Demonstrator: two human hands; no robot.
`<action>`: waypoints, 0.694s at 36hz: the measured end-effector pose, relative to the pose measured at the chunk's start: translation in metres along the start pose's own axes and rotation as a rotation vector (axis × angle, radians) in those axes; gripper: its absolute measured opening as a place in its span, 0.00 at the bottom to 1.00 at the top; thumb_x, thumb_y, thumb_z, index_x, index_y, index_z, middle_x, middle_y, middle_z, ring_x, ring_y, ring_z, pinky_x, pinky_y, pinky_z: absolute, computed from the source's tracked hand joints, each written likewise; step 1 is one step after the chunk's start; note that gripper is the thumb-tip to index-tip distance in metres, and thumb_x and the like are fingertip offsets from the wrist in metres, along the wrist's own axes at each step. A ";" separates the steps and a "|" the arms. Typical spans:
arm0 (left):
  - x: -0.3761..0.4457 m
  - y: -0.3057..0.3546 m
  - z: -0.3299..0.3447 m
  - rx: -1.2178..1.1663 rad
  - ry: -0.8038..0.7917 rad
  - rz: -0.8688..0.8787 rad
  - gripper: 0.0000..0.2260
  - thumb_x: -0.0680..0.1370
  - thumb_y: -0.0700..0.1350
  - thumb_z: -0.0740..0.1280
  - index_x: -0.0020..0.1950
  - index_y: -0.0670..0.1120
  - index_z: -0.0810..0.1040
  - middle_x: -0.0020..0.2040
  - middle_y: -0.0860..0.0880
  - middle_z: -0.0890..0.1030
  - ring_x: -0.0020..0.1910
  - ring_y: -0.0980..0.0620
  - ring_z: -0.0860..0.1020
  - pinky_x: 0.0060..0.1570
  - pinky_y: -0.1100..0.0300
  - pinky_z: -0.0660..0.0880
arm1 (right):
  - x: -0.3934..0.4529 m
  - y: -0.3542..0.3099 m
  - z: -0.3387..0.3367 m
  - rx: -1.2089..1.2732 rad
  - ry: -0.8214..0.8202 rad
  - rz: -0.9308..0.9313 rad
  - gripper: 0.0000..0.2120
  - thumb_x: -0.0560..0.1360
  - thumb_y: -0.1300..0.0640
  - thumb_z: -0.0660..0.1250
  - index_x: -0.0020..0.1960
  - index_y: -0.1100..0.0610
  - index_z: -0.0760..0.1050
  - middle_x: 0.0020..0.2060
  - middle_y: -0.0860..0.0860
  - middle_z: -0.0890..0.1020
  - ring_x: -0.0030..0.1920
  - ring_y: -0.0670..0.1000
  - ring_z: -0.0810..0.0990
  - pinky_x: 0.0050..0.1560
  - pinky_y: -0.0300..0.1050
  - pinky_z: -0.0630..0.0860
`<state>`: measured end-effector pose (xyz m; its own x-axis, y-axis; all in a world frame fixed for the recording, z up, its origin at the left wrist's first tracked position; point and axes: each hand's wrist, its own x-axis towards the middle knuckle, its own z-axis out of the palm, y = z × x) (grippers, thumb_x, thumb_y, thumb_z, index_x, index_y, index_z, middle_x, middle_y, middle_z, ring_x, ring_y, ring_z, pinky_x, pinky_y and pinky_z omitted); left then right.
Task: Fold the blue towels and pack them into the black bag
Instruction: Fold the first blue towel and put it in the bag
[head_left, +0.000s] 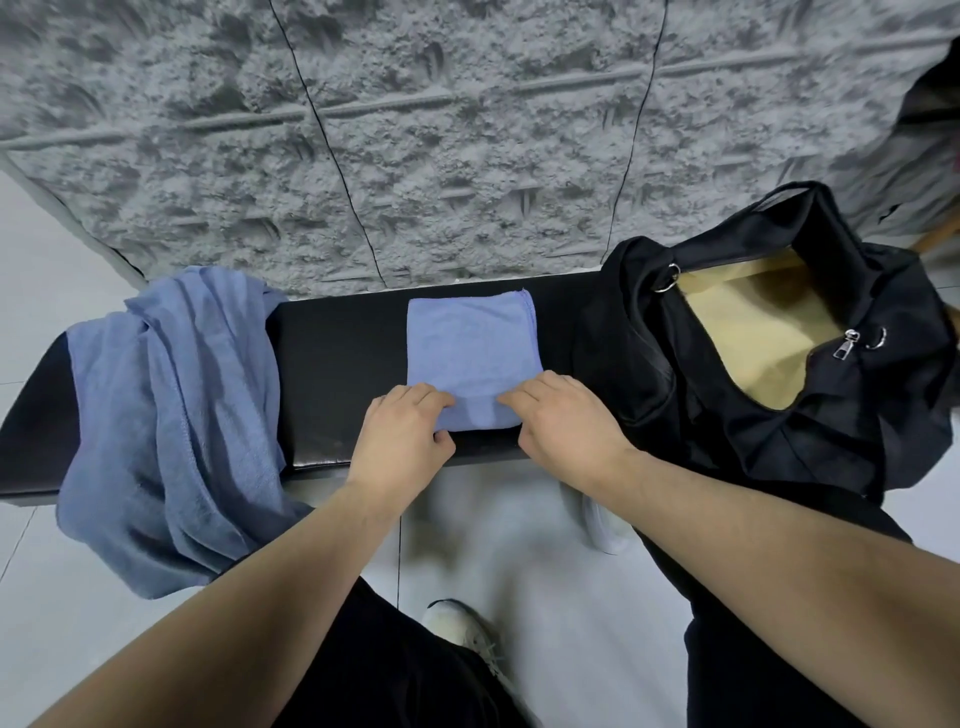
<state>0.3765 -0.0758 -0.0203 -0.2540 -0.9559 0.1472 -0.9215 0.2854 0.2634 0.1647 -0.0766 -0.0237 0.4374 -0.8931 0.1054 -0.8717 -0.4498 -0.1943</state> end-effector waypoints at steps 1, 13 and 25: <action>-0.001 0.000 0.000 -0.002 -0.008 -0.003 0.17 0.65 0.35 0.71 0.52 0.44 0.83 0.46 0.51 0.83 0.44 0.44 0.78 0.43 0.57 0.67 | -0.001 -0.001 -0.001 0.014 0.002 0.005 0.17 0.60 0.68 0.71 0.48 0.59 0.82 0.38 0.52 0.82 0.41 0.56 0.79 0.44 0.49 0.78; -0.005 0.010 -0.008 -0.174 -0.148 -0.121 0.15 0.77 0.43 0.65 0.63 0.47 0.80 0.54 0.50 0.79 0.51 0.47 0.73 0.49 0.59 0.70 | -0.010 0.000 -0.013 0.183 -0.042 0.098 0.15 0.76 0.60 0.58 0.62 0.57 0.71 0.48 0.52 0.79 0.52 0.54 0.72 0.48 0.42 0.63; 0.006 0.008 0.000 -0.172 -0.193 -0.232 0.16 0.80 0.44 0.57 0.65 0.53 0.76 0.54 0.57 0.70 0.59 0.52 0.63 0.52 0.60 0.52 | 0.001 0.003 -0.010 0.242 -0.046 0.230 0.14 0.78 0.58 0.59 0.61 0.54 0.77 0.57 0.48 0.75 0.56 0.52 0.70 0.60 0.48 0.69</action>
<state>0.3678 -0.0789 -0.0174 -0.1093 -0.9874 -0.1142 -0.9024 0.0504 0.4279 0.1602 -0.0790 -0.0147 0.2500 -0.9682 -0.0111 -0.8735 -0.2206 -0.4340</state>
